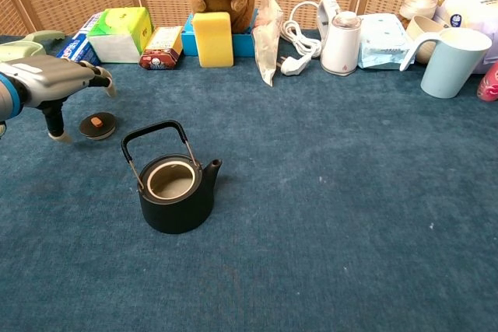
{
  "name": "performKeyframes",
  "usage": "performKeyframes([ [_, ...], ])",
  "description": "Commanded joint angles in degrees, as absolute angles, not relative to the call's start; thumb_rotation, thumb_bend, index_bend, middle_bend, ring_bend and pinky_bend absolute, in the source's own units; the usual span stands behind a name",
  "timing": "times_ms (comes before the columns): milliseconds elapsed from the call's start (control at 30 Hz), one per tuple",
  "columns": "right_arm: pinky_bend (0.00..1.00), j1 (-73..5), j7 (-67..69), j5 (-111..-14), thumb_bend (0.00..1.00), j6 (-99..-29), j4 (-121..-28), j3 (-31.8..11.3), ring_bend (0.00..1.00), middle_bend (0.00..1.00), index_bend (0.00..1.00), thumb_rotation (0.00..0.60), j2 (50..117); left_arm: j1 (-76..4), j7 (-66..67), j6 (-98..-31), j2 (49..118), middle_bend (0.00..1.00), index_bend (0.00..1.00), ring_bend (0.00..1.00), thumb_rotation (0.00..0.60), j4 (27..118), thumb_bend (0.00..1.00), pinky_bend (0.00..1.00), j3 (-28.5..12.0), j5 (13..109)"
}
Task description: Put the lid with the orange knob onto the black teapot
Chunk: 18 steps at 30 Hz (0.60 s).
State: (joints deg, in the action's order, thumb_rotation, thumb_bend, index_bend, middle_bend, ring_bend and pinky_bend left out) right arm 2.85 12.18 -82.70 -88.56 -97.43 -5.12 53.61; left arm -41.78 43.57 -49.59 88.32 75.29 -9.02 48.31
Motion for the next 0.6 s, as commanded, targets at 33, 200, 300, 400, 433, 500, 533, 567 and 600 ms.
performKeyframes([
  [33, 0.00, 2.8, 12.4, -82.7, 0.07, -88.4, -97.4, -5.1, 0.00, 0.00, 0.08, 0.600, 53.5, -42.7, 45.0, -50.1, 89.2, 0.07, 0.19, 0.00, 0.600, 75.3, 0.17, 0.05, -8.7, 46.7],
  [200, 0.00, 2.8, 12.7, -82.8, 0.07, -88.5, -97.4, -5.0, 0.00, 0.00, 0.08, 0.600, 53.4, -43.5, 46.3, -50.8, 89.9, 0.07, 0.23, 0.00, 0.600, 75.5, 0.18, 0.05, -8.2, 45.0],
  [300, 0.00, 2.9, 12.9, -82.8, 0.07, -88.5, -97.4, -5.0, 0.00, 0.00, 0.08, 0.600, 53.3, -43.8, 46.7, -51.1, 90.2, 0.07, 0.24, 0.00, 0.600, 75.5, 0.19, 0.05, -8.0, 44.4],
  [400, 0.00, 2.9, 13.3, -82.7, 0.07, -88.5, -97.4, -5.1, 0.00, 0.00, 0.08, 0.600, 53.3, -44.4, 47.5, -51.7, 90.6, 0.07, 0.27, 0.00, 0.600, 75.4, 0.20, 0.05, -7.8, 43.6],
  [433, 0.00, 2.9, 13.4, -82.7, 0.07, -88.5, -97.4, -5.1, 0.00, 0.00, 0.08, 0.600, 53.2, -44.5, 47.7, -51.9, 90.7, 0.07, 0.29, 0.00, 0.600, 75.3, 0.20, 0.05, -7.7, 43.4],
  [500, 0.00, 2.9, 13.7, -82.9, 0.07, -88.5, -97.3, -5.0, 0.00, 0.00, 0.08, 0.600, 53.2, -44.7, 48.2, -52.2, 90.9, 0.07, 0.31, 0.00, 0.600, 75.3, 0.21, 0.05, -7.4, 42.7],
  [533, 0.00, 2.8, 13.8, -82.9, 0.07, -88.5, -97.3, -5.0, 0.00, 0.00, 0.08, 0.600, 53.2, -44.8, 48.4, -52.3, 91.0, 0.07, 0.31, 0.00, 0.600, 75.3, 0.22, 0.05, -7.3, 42.4],
  [567, 0.00, 2.8, 13.8, -82.9, 0.07, -88.5, -97.3, -5.0, 0.00, 0.00, 0.08, 0.600, 53.2, -44.9, 48.5, -52.4, 91.0, 0.07, 0.31, 0.00, 0.600, 75.2, 0.23, 0.05, -7.2, 42.3],
  [600, 0.00, 2.8, 13.8, -82.9, 0.07, -88.4, -97.3, -5.0, 0.00, 0.00, 0.08, 0.600, 53.2, -44.9, 48.6, -52.5, 91.1, 0.07, 0.32, 0.00, 0.600, 75.2, 0.24, 0.05, -7.1, 42.0],
])
